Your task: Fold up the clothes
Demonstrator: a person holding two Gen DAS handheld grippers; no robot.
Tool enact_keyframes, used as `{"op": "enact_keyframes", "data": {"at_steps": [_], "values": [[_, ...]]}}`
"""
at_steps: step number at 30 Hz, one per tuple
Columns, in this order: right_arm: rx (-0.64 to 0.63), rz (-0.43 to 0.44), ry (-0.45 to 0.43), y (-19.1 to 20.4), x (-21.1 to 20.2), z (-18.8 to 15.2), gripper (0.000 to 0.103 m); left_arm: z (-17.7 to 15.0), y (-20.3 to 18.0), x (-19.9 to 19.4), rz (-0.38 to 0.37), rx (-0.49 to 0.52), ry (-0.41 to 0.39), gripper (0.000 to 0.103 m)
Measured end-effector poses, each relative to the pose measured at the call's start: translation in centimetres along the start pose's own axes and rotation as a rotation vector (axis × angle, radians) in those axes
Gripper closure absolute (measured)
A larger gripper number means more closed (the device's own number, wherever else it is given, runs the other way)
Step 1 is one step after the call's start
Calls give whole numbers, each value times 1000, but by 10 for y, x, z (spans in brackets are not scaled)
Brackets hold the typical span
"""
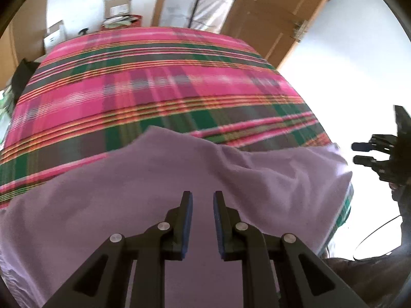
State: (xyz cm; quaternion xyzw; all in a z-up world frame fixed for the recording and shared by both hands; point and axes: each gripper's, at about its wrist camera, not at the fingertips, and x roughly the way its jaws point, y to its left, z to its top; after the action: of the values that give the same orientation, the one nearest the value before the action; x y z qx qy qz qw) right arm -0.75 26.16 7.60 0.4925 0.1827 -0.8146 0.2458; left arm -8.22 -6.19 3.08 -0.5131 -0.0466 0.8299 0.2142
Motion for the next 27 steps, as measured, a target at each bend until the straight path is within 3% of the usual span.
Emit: {"op": "enact_keyframes", "data": {"at_steps": [5,8,15,21,27], "values": [[32,5,-10,5,49,-1,71,-12,-19,14,-74,15,53,87],[117,75,-68,-8,57,3,71,-22,-34,25,-134,51,99,87],[136,74,-77,-9,81,21,71,-37,-58,40,-199,115,182,87],[31,120,-51,18,106,41,71,-43,-55,37,-272,95,196,87],[23,180,-43,22,114,46,72,-30,-42,23,-226,68,132,87]]}}
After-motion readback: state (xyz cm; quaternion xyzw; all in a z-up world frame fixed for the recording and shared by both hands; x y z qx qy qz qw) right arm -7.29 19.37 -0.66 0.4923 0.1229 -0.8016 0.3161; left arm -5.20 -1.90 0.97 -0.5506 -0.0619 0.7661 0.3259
